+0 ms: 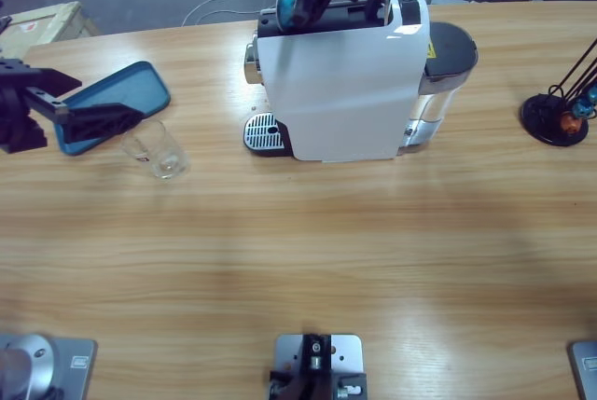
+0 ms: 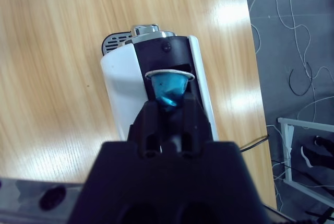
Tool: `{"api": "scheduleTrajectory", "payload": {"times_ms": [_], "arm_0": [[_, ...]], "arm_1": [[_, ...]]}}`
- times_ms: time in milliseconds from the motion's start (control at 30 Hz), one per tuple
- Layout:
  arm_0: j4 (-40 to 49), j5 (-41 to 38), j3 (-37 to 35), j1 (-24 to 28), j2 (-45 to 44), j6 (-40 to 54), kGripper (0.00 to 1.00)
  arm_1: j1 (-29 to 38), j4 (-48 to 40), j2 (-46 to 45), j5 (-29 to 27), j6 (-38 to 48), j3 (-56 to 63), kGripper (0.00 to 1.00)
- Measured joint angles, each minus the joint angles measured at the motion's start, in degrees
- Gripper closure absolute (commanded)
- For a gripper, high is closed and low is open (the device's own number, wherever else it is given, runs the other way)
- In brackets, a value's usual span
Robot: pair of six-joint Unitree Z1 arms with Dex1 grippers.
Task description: Pour coffee
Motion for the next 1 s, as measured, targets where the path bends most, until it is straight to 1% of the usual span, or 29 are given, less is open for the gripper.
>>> {"api": "scheduleTrajectory", "payload": {"times_ms": [33,100,133,167,400,433,467,500,533,567,700,767,867,933,1000], "arm_0": [[0.0,0.0,0.0,0.0,0.0,0.0,0.0],[0.0,0.0,0.0,0.0,0.0,0.0,0.0],[0.0,0.0,0.0,0.0,0.0,0.0,0.0],[0.0,0.0,0.0,0.0,0.0,0.0,0.0],[0.0,0.0,0.0,0.0,0.1,0.0,0.0],[0.0,0.0,0.0,0.0,0.2,0.0,0.0],[0.0,0.0,0.0,0.0,0.2,0.0,0.0],[0.0,0.0,0.0,0.0,0.2,0.0,0.0],[0.0,0.0,0.0,0.0,0.2,0.0,0.0],[0.0,0.0,0.0,0.0,0.2,0.0,0.0],[0.0,0.0,0.0,0.0,0.2,0.0,0.0],[0.0,0.0,0.0,-0.1,0.2,0.0,0.0],[0.0,0.0,0.0,-0.2,0.2,0.0,0.0],[0.0,0.0,0.0,-0.2,0.1,0.0,0.0],[0.0,0.0,0.0,-0.2,0.0,0.0,0.0]], "arm_1": [[0.0,0.0,0.0,0.0,0.0,0.0,0.554],[0.0,0.0,0.0,0.0,0.0,0.0,0.231],[0.0,0.0,0.0,0.0,0.0,0.0,0.104],[0.0,0.0,0.0,0.1,0.1,0.0,0.009],[0.3,0.0,0.0,1.6,0.9,0.0,0.01],[0.3,0.0,0.0,1.6,1.0,0.1,0.075],[0.3,0.0,0.0,1.6,1.0,0.1,0.243],[0.3,0.0,0.0,1.6,1.1,0.1,0.475],[0.3,0.0,0.0,1.6,1.3,0.1,0.867],[0.4,0.0,0.0,1.5,1.4,0.1,1.0],[1.6,0.0,-0.6,1.0,4.1,0.0,1.0],[3.1,-0.1,-2.1,0.8,7.6,0.1,1.0],[5.9,-0.1,-6.7,-0.4,16.4,1.5,1.0],[7.0,0.0,-10.6,-1.0,24.5,5.7,1.0],[7.4,0.0,-14.4,-1.5,33.3,12.7,1.0]]}}
